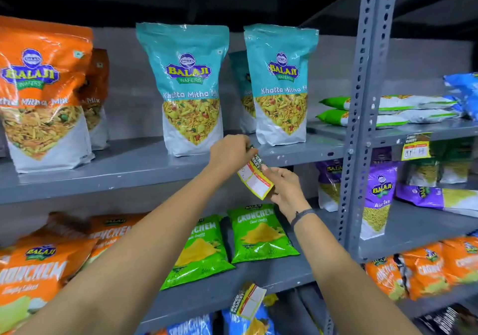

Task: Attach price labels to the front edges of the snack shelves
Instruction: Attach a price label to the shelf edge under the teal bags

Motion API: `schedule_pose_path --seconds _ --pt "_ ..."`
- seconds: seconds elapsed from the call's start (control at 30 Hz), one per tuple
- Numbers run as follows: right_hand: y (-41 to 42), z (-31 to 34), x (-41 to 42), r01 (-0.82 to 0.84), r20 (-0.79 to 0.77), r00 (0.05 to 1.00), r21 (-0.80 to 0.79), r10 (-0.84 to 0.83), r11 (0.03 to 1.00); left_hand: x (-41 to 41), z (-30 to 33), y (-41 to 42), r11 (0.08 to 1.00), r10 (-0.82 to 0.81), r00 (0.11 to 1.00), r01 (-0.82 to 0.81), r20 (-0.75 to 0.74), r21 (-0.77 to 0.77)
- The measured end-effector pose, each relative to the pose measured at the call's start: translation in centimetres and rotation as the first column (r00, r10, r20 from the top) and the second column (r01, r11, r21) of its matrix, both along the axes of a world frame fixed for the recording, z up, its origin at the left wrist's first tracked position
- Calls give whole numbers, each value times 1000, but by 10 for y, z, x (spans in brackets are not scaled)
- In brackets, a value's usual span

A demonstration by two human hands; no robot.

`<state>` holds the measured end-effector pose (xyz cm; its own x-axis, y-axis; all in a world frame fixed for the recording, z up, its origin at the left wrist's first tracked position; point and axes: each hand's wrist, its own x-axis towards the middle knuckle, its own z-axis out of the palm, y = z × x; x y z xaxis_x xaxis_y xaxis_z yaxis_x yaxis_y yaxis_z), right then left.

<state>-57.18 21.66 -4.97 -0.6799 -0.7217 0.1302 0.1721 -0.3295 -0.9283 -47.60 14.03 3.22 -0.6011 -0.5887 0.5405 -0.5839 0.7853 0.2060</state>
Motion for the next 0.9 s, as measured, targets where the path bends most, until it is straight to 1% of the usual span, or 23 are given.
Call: schedule_pose_path --seconds 0.1,0.17,0.27,0.3,0.37,0.47,0.57,0.77,0.9 --pt "1 3 -11 -99 73 992 -22 101 995 -3 4 2 995 22 1000 -21 -11 101" --pt "5 4 -15 -99 7 995 -25 99 995 -1 2 5 989 24 999 -18 -40 148" --pt "10 3 -20 19 -216 976 12 -16 1000 11 -12 16 994 52 997 -46 -63 94" --pt "10 2 -21 83 -318 946 29 -69 996 16 -18 19 996 66 996 -62 -60 64" --pt "11 0 -22 203 -499 853 46 -153 978 24 -29 25 994 110 993 -109 -43 9" --pt "13 2 -20 293 -647 733 22 -209 956 28 -41 28 983 169 986 -168 -3 -67" --pt "13 4 -17 336 -699 673 -1 -241 942 26 -46 27 967 212 977 -208 13 -146" --pt "15 15 -22 337 -705 644 -88 -298 937 25 -38 26 946 242 970 -243 -29 -214" --pt "13 23 -23 356 -725 614 -97 -311 929 19 -28 24 941 256 966 -254 -19 -225"
